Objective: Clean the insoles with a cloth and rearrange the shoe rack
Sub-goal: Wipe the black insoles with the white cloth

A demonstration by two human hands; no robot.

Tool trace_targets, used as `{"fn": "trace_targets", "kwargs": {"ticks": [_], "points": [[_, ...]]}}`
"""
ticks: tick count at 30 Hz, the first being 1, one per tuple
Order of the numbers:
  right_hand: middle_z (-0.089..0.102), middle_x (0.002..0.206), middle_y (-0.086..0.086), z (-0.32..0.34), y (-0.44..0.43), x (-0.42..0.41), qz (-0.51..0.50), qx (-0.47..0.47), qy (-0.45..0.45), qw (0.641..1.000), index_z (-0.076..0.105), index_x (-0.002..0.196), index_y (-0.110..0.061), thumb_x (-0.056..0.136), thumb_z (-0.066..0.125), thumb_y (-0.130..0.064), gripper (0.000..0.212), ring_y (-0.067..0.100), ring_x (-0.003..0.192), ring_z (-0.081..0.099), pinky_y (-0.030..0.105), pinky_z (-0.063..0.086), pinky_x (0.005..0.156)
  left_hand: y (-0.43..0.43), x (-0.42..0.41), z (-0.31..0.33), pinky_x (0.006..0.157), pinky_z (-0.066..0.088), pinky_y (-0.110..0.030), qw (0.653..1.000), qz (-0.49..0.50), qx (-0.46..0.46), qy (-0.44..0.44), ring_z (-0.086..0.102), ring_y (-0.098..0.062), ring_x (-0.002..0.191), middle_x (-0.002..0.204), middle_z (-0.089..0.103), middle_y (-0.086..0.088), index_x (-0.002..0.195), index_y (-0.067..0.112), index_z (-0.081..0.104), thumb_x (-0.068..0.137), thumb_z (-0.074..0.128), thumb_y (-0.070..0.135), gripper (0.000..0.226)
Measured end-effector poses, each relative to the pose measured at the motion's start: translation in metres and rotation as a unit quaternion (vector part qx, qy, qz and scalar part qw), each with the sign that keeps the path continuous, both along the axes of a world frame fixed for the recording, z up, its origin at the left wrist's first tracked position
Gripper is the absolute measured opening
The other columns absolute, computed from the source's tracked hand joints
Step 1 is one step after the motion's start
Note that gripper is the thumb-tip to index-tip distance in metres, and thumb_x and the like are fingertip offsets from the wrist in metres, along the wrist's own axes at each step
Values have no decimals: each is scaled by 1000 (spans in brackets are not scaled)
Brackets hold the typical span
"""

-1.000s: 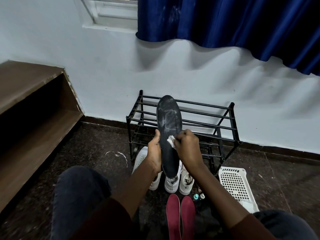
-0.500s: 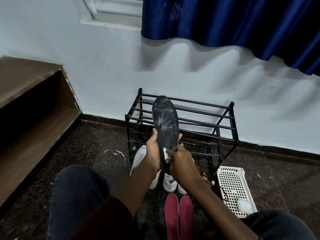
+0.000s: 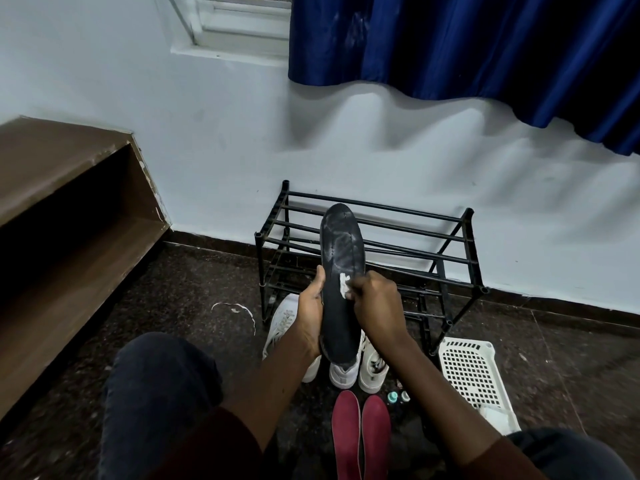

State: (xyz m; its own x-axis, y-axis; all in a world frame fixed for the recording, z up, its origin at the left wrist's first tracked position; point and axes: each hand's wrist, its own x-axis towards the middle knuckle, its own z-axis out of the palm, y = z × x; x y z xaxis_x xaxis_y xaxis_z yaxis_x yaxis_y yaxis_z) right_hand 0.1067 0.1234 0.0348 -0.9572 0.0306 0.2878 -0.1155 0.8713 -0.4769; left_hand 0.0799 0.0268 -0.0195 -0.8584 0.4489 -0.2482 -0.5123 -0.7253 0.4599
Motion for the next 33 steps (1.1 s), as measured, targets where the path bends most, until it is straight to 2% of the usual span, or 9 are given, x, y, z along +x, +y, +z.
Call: {"fn": "trace_targets", "kwargs": {"ticks": [4, 8, 12, 17, 20, 23, 27, 31, 33], "points": [[68, 76, 13, -10, 1, 22, 44, -30, -53, 997, 75, 77, -7, 66, 73, 4, 16, 30, 68, 64, 33, 52, 61, -1, -4, -6, 66, 46, -28, 999, -18, -36, -14, 55, -24, 90, 100, 69, -13, 99, 9, 75, 84, 34, 64, 70], [69, 75, 15, -13, -1, 39, 50, -42, -73, 995, 72, 69, -2, 67, 68, 5, 9, 30, 72, 64, 38, 51, 63, 1, -6, -7, 85, 44, -39, 999, -7, -5, -52, 56, -31, 96, 101, 68, -20, 96, 5, 76, 92, 25, 64, 78], [62, 67, 14, -12, -4, 26, -4, -47, -19, 999, 64, 60, -1, 64, 66, 10, 12, 31, 68, 58, 30, 42, 53, 2, -8, 1, 73, 38, -31, 999, -28, -41, -19, 50, -23, 87, 95, 67, -13, 95, 10, 76, 83, 37, 67, 71], [62, 74, 16, 0, -4, -9, -61, -46, 30, 997, 69, 78, -4, 73, 65, 3, 9, 33, 79, 54, 30, 34, 60, 5, 7, 10, 85, 55, -36, 999, -32, 33, 8, 67, -28, 95, 101, 68, -15, 106, 4, 70, 88, 48, 44, 49], [65, 84, 15, 2, -6, -14, -43, -70, 34, 996, 71, 105, -14, 76, 63, 4, 34, 30, 84, 55, 29, 38, 68, 4, 10, 10, 91, 52, -40, 995, -26, 90, 41, 64, -31, 105, 111, 66, -17, 114, 0, 66, 84, 63, 37, 48], [65, 84, 13, -3, -8, -4, -6, -57, 42, 997, 74, 98, -16, 74, 63, 8, 35, 30, 81, 54, 22, 30, 66, 7, 6, 10, 87, 54, -38, 998, -4, 65, 13, 66, -31, 100, 111, 65, -19, 111, 1, 67, 87, 43, 49, 59], [67, 76, 9, -13, -9, 23, 3, -125, 33, 992, 76, 86, -12, 66, 68, 10, 30, 22, 73, 54, 14, 26, 62, 3, -7, 14, 58, 56, -31, 1000, 5, 7, -25, 55, -28, 95, 118, 59, -17, 121, 5, 60, 84, 36, 64, 74], [61, 63, 4, -23, -10, 50, 8, -149, 50, 988, 74, 74, -11, 66, 62, 2, 20, 16, 64, 51, 12, 28, 55, -2, -9, 16, 90, 50, -48, 997, 43, 34, -49, 57, -30, 113, 126, 59, -16, 127, 9, 54, 94, 24, 62, 70], [60, 65, 4, -24, -9, 45, -10, -136, 45, 990, 74, 76, -9, 68, 63, 7, 20, 18, 66, 49, 13, 27, 56, -1, -6, 19, 87, 52, -44, 998, 22, 20, -55, 61, -29, 107, 135, 52, -18, 135, 9, 48, 92, 23, 65, 74]]}}
